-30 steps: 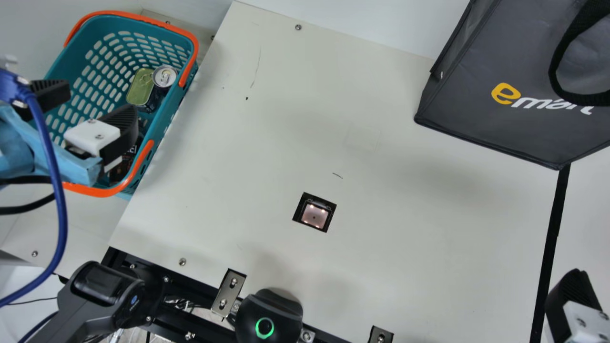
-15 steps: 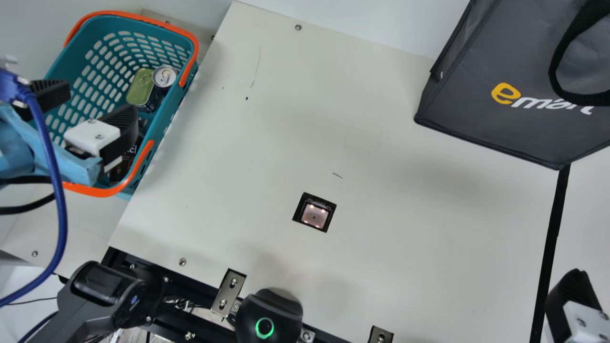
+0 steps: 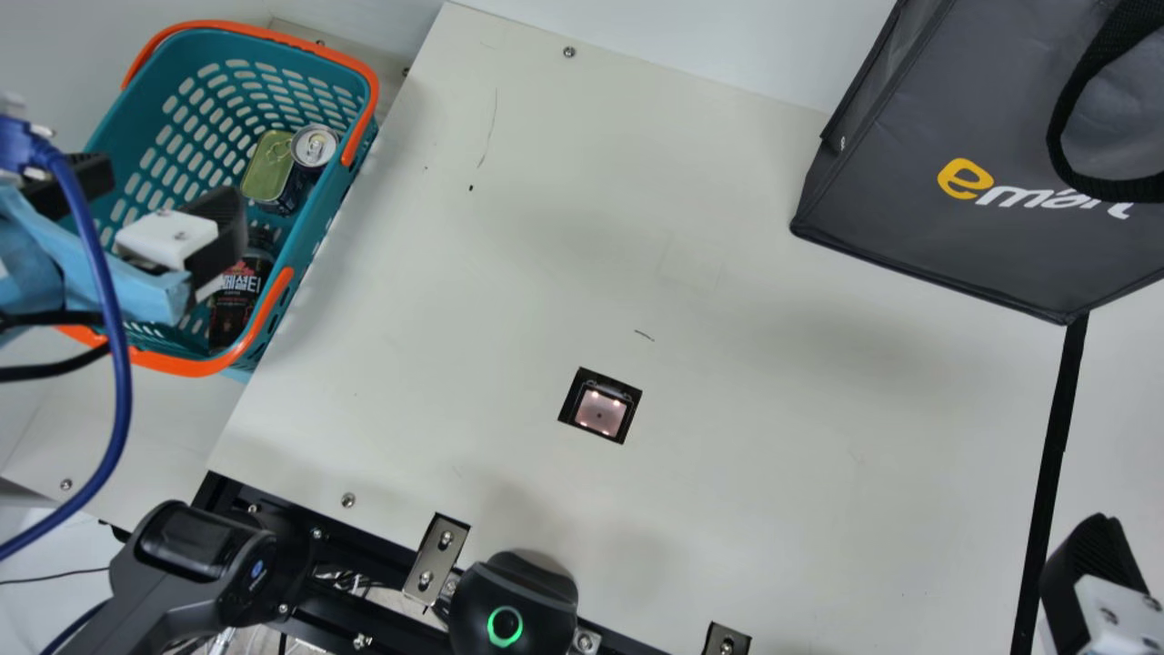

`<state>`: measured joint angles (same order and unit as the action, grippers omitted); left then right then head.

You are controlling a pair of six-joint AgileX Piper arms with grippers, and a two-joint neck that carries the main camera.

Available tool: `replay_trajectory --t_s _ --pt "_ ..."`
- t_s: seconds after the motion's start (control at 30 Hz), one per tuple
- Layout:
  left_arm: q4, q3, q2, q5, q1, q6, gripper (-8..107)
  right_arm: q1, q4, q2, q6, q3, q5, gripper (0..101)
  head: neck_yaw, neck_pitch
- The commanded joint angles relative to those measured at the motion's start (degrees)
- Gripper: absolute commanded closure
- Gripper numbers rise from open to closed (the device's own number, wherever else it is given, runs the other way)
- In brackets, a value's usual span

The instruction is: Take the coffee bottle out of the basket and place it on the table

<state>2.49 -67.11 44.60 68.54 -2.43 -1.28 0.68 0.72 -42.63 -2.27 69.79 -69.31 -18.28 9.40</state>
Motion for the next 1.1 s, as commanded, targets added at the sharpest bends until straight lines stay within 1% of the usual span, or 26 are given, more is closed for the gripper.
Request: replay_trajectory --t_s 0.0,0.2,0.4,0.77,1.07 --pt "0.37 0.22 0.29 -0.31 -1.25 -0.28 9 0.00 0.00 0.00 0.00 0.00 0.00 10 -0.14 -1.48" --pt "0.72 1.14 1.59 -1.76 -5.77 -0.02 9 0.00 0.00 0.00 0.00 0.00 0.00 10 -0.14 -1.48" --pt "0.27 2.00 3.18 -3.78 -11.86 1.06 9 0.00 0.00 0.00 0.00 0.00 0.00 10 -0.14 -1.48" --pt "-3.34 2.16 8.09 -8.01 -24.95 5.16 9 0.00 0.00 0.00 0.00 0.00 0.06 10 -0.14 -1.48" --pt "-6.27 1.71 12.44 -10.63 -32.19 9.40 9 0.00 0.00 0.00 0.00 0.00 0.06 10 -0.14 -1.48"
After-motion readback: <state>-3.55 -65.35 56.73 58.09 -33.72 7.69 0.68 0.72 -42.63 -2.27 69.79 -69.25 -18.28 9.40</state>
